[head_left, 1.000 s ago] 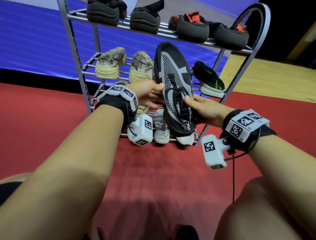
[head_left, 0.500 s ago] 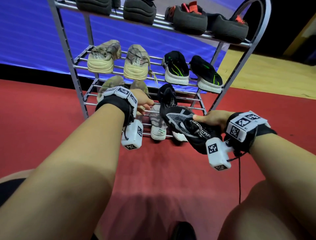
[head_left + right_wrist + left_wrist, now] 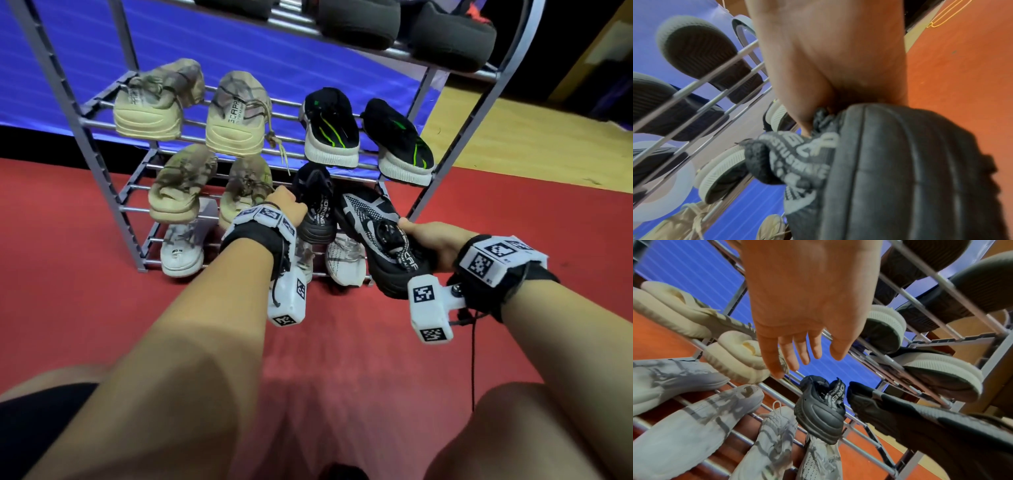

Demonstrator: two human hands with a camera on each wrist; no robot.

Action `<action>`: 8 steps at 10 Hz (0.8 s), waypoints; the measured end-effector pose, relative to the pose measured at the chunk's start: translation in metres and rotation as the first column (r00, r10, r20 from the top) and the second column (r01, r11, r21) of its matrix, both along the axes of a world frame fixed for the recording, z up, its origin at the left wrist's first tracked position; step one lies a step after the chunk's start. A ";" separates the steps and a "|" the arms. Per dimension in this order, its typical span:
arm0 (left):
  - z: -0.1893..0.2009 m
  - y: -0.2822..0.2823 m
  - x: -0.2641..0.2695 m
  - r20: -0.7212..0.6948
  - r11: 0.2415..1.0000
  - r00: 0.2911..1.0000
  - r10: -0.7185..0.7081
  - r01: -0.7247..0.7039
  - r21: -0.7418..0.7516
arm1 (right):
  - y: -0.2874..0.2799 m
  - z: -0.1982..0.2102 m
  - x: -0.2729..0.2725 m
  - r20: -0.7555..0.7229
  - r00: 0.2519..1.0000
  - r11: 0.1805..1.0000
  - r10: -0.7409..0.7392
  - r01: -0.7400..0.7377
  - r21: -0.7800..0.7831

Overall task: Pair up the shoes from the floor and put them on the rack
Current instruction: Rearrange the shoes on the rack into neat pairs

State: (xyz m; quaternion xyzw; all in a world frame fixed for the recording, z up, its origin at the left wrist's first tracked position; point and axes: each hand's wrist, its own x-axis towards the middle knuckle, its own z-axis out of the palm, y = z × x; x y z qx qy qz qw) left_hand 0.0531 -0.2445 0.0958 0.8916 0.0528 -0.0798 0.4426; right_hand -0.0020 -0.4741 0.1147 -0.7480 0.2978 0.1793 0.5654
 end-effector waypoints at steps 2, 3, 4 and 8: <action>-0.020 -0.010 0.010 -0.018 0.992 0.997 0.076 -0.077 -0.102 | -0.004 -0.019 0.031 0.041 0.994 0.994 -0.104 0.102 0.045; -0.031 -0.016 0.017 -0.009 0.982 0.995 0.096 -0.096 -0.162 | -0.005 -0.033 0.048 0.089 0.992 0.996 -0.093 0.092 0.013; -0.041 -0.021 0.019 0.011 0.988 0.996 0.083 -0.081 -0.133 | -0.027 -0.070 0.083 0.120 0.988 0.991 -0.101 0.111 -0.075; -0.070 -0.037 0.036 0.135 0.993 0.984 -0.115 0.113 0.026 | 0.006 -0.062 0.093 0.176 0.979 0.970 -0.102 0.137 -0.200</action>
